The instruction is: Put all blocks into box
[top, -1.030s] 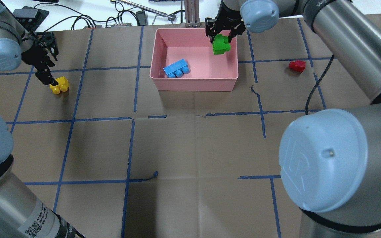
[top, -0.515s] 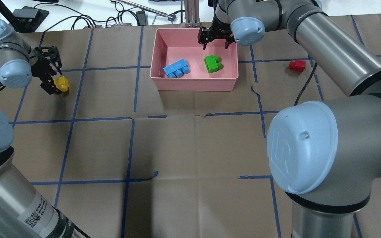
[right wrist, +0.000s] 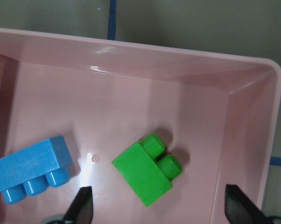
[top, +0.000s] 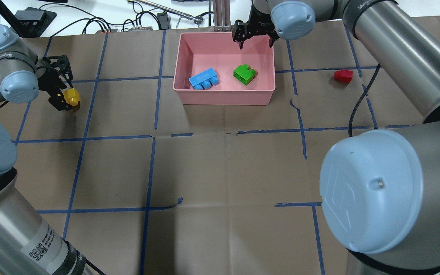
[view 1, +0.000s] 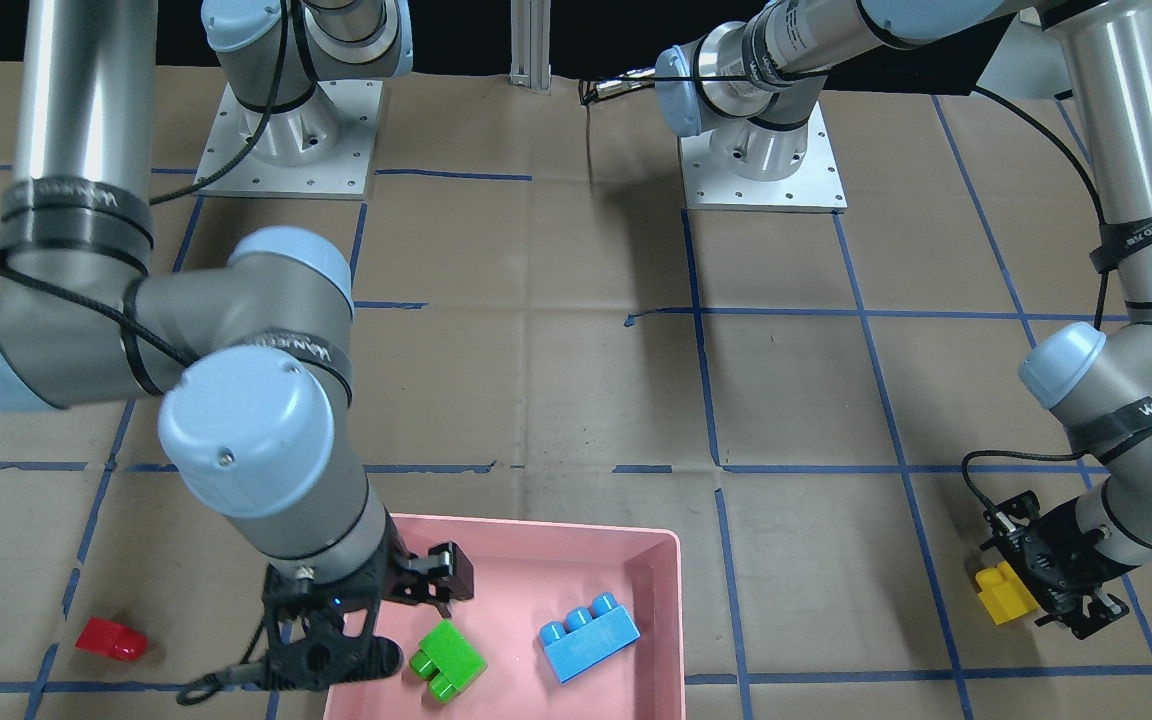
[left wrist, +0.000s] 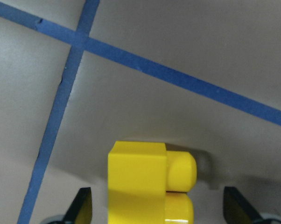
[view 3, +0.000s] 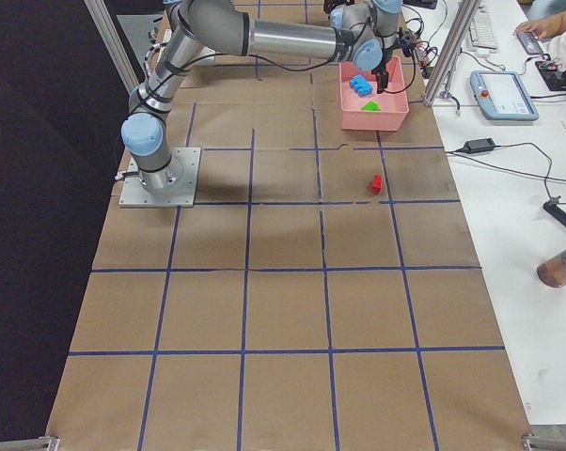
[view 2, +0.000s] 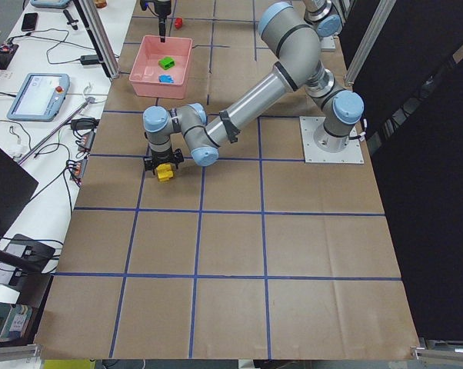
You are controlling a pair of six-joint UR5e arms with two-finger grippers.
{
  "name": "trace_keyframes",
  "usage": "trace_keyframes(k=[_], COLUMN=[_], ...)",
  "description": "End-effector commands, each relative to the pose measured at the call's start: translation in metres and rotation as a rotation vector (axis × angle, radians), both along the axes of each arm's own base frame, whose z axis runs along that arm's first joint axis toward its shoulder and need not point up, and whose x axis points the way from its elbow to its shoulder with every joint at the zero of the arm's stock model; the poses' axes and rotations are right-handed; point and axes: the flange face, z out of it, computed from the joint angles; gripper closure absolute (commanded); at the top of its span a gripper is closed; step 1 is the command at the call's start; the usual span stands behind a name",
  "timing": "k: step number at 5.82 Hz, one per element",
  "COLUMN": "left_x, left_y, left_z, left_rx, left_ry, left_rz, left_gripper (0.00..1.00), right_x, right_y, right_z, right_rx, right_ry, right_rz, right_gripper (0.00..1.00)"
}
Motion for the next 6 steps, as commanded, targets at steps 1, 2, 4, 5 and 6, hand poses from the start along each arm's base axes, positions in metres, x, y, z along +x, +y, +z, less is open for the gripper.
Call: trace_keyframes(k=[1,2,4,5,6], left_x=[-0.001,0.0,0.0,-0.002,-0.005], left_y=[-0.001,-0.001,-0.003,-0.003,-0.004], left_z=[0.0,0.0,0.005,0.011,0.013], left_rx=[0.002,0.003,-0.003,-0.006,-0.004], left_ry=[0.006,0.007,-0.001,-0.006,-0.005], left_rz=[-0.002,0.0,-0.003,-0.004,-0.006], left_gripper=[0.09,0.48,0.84,1.0,1.0], right_x=[-0.055,-0.11,-0.229,-0.239,-0.243], right_y=[0.033,0.028,0.018,0.013,-0.006], right_z=[0.06,0.065,0.027,0.001,-0.027], right_rx=[0.097,0.127,0.202,0.198,0.154], right_ry=[0.084,0.09,0.072,0.074,0.095], right_rz=[-0.039,-0.047,-0.001,0.111,0.242], right_gripper=[0.0,0.0,0.01,0.0,0.0])
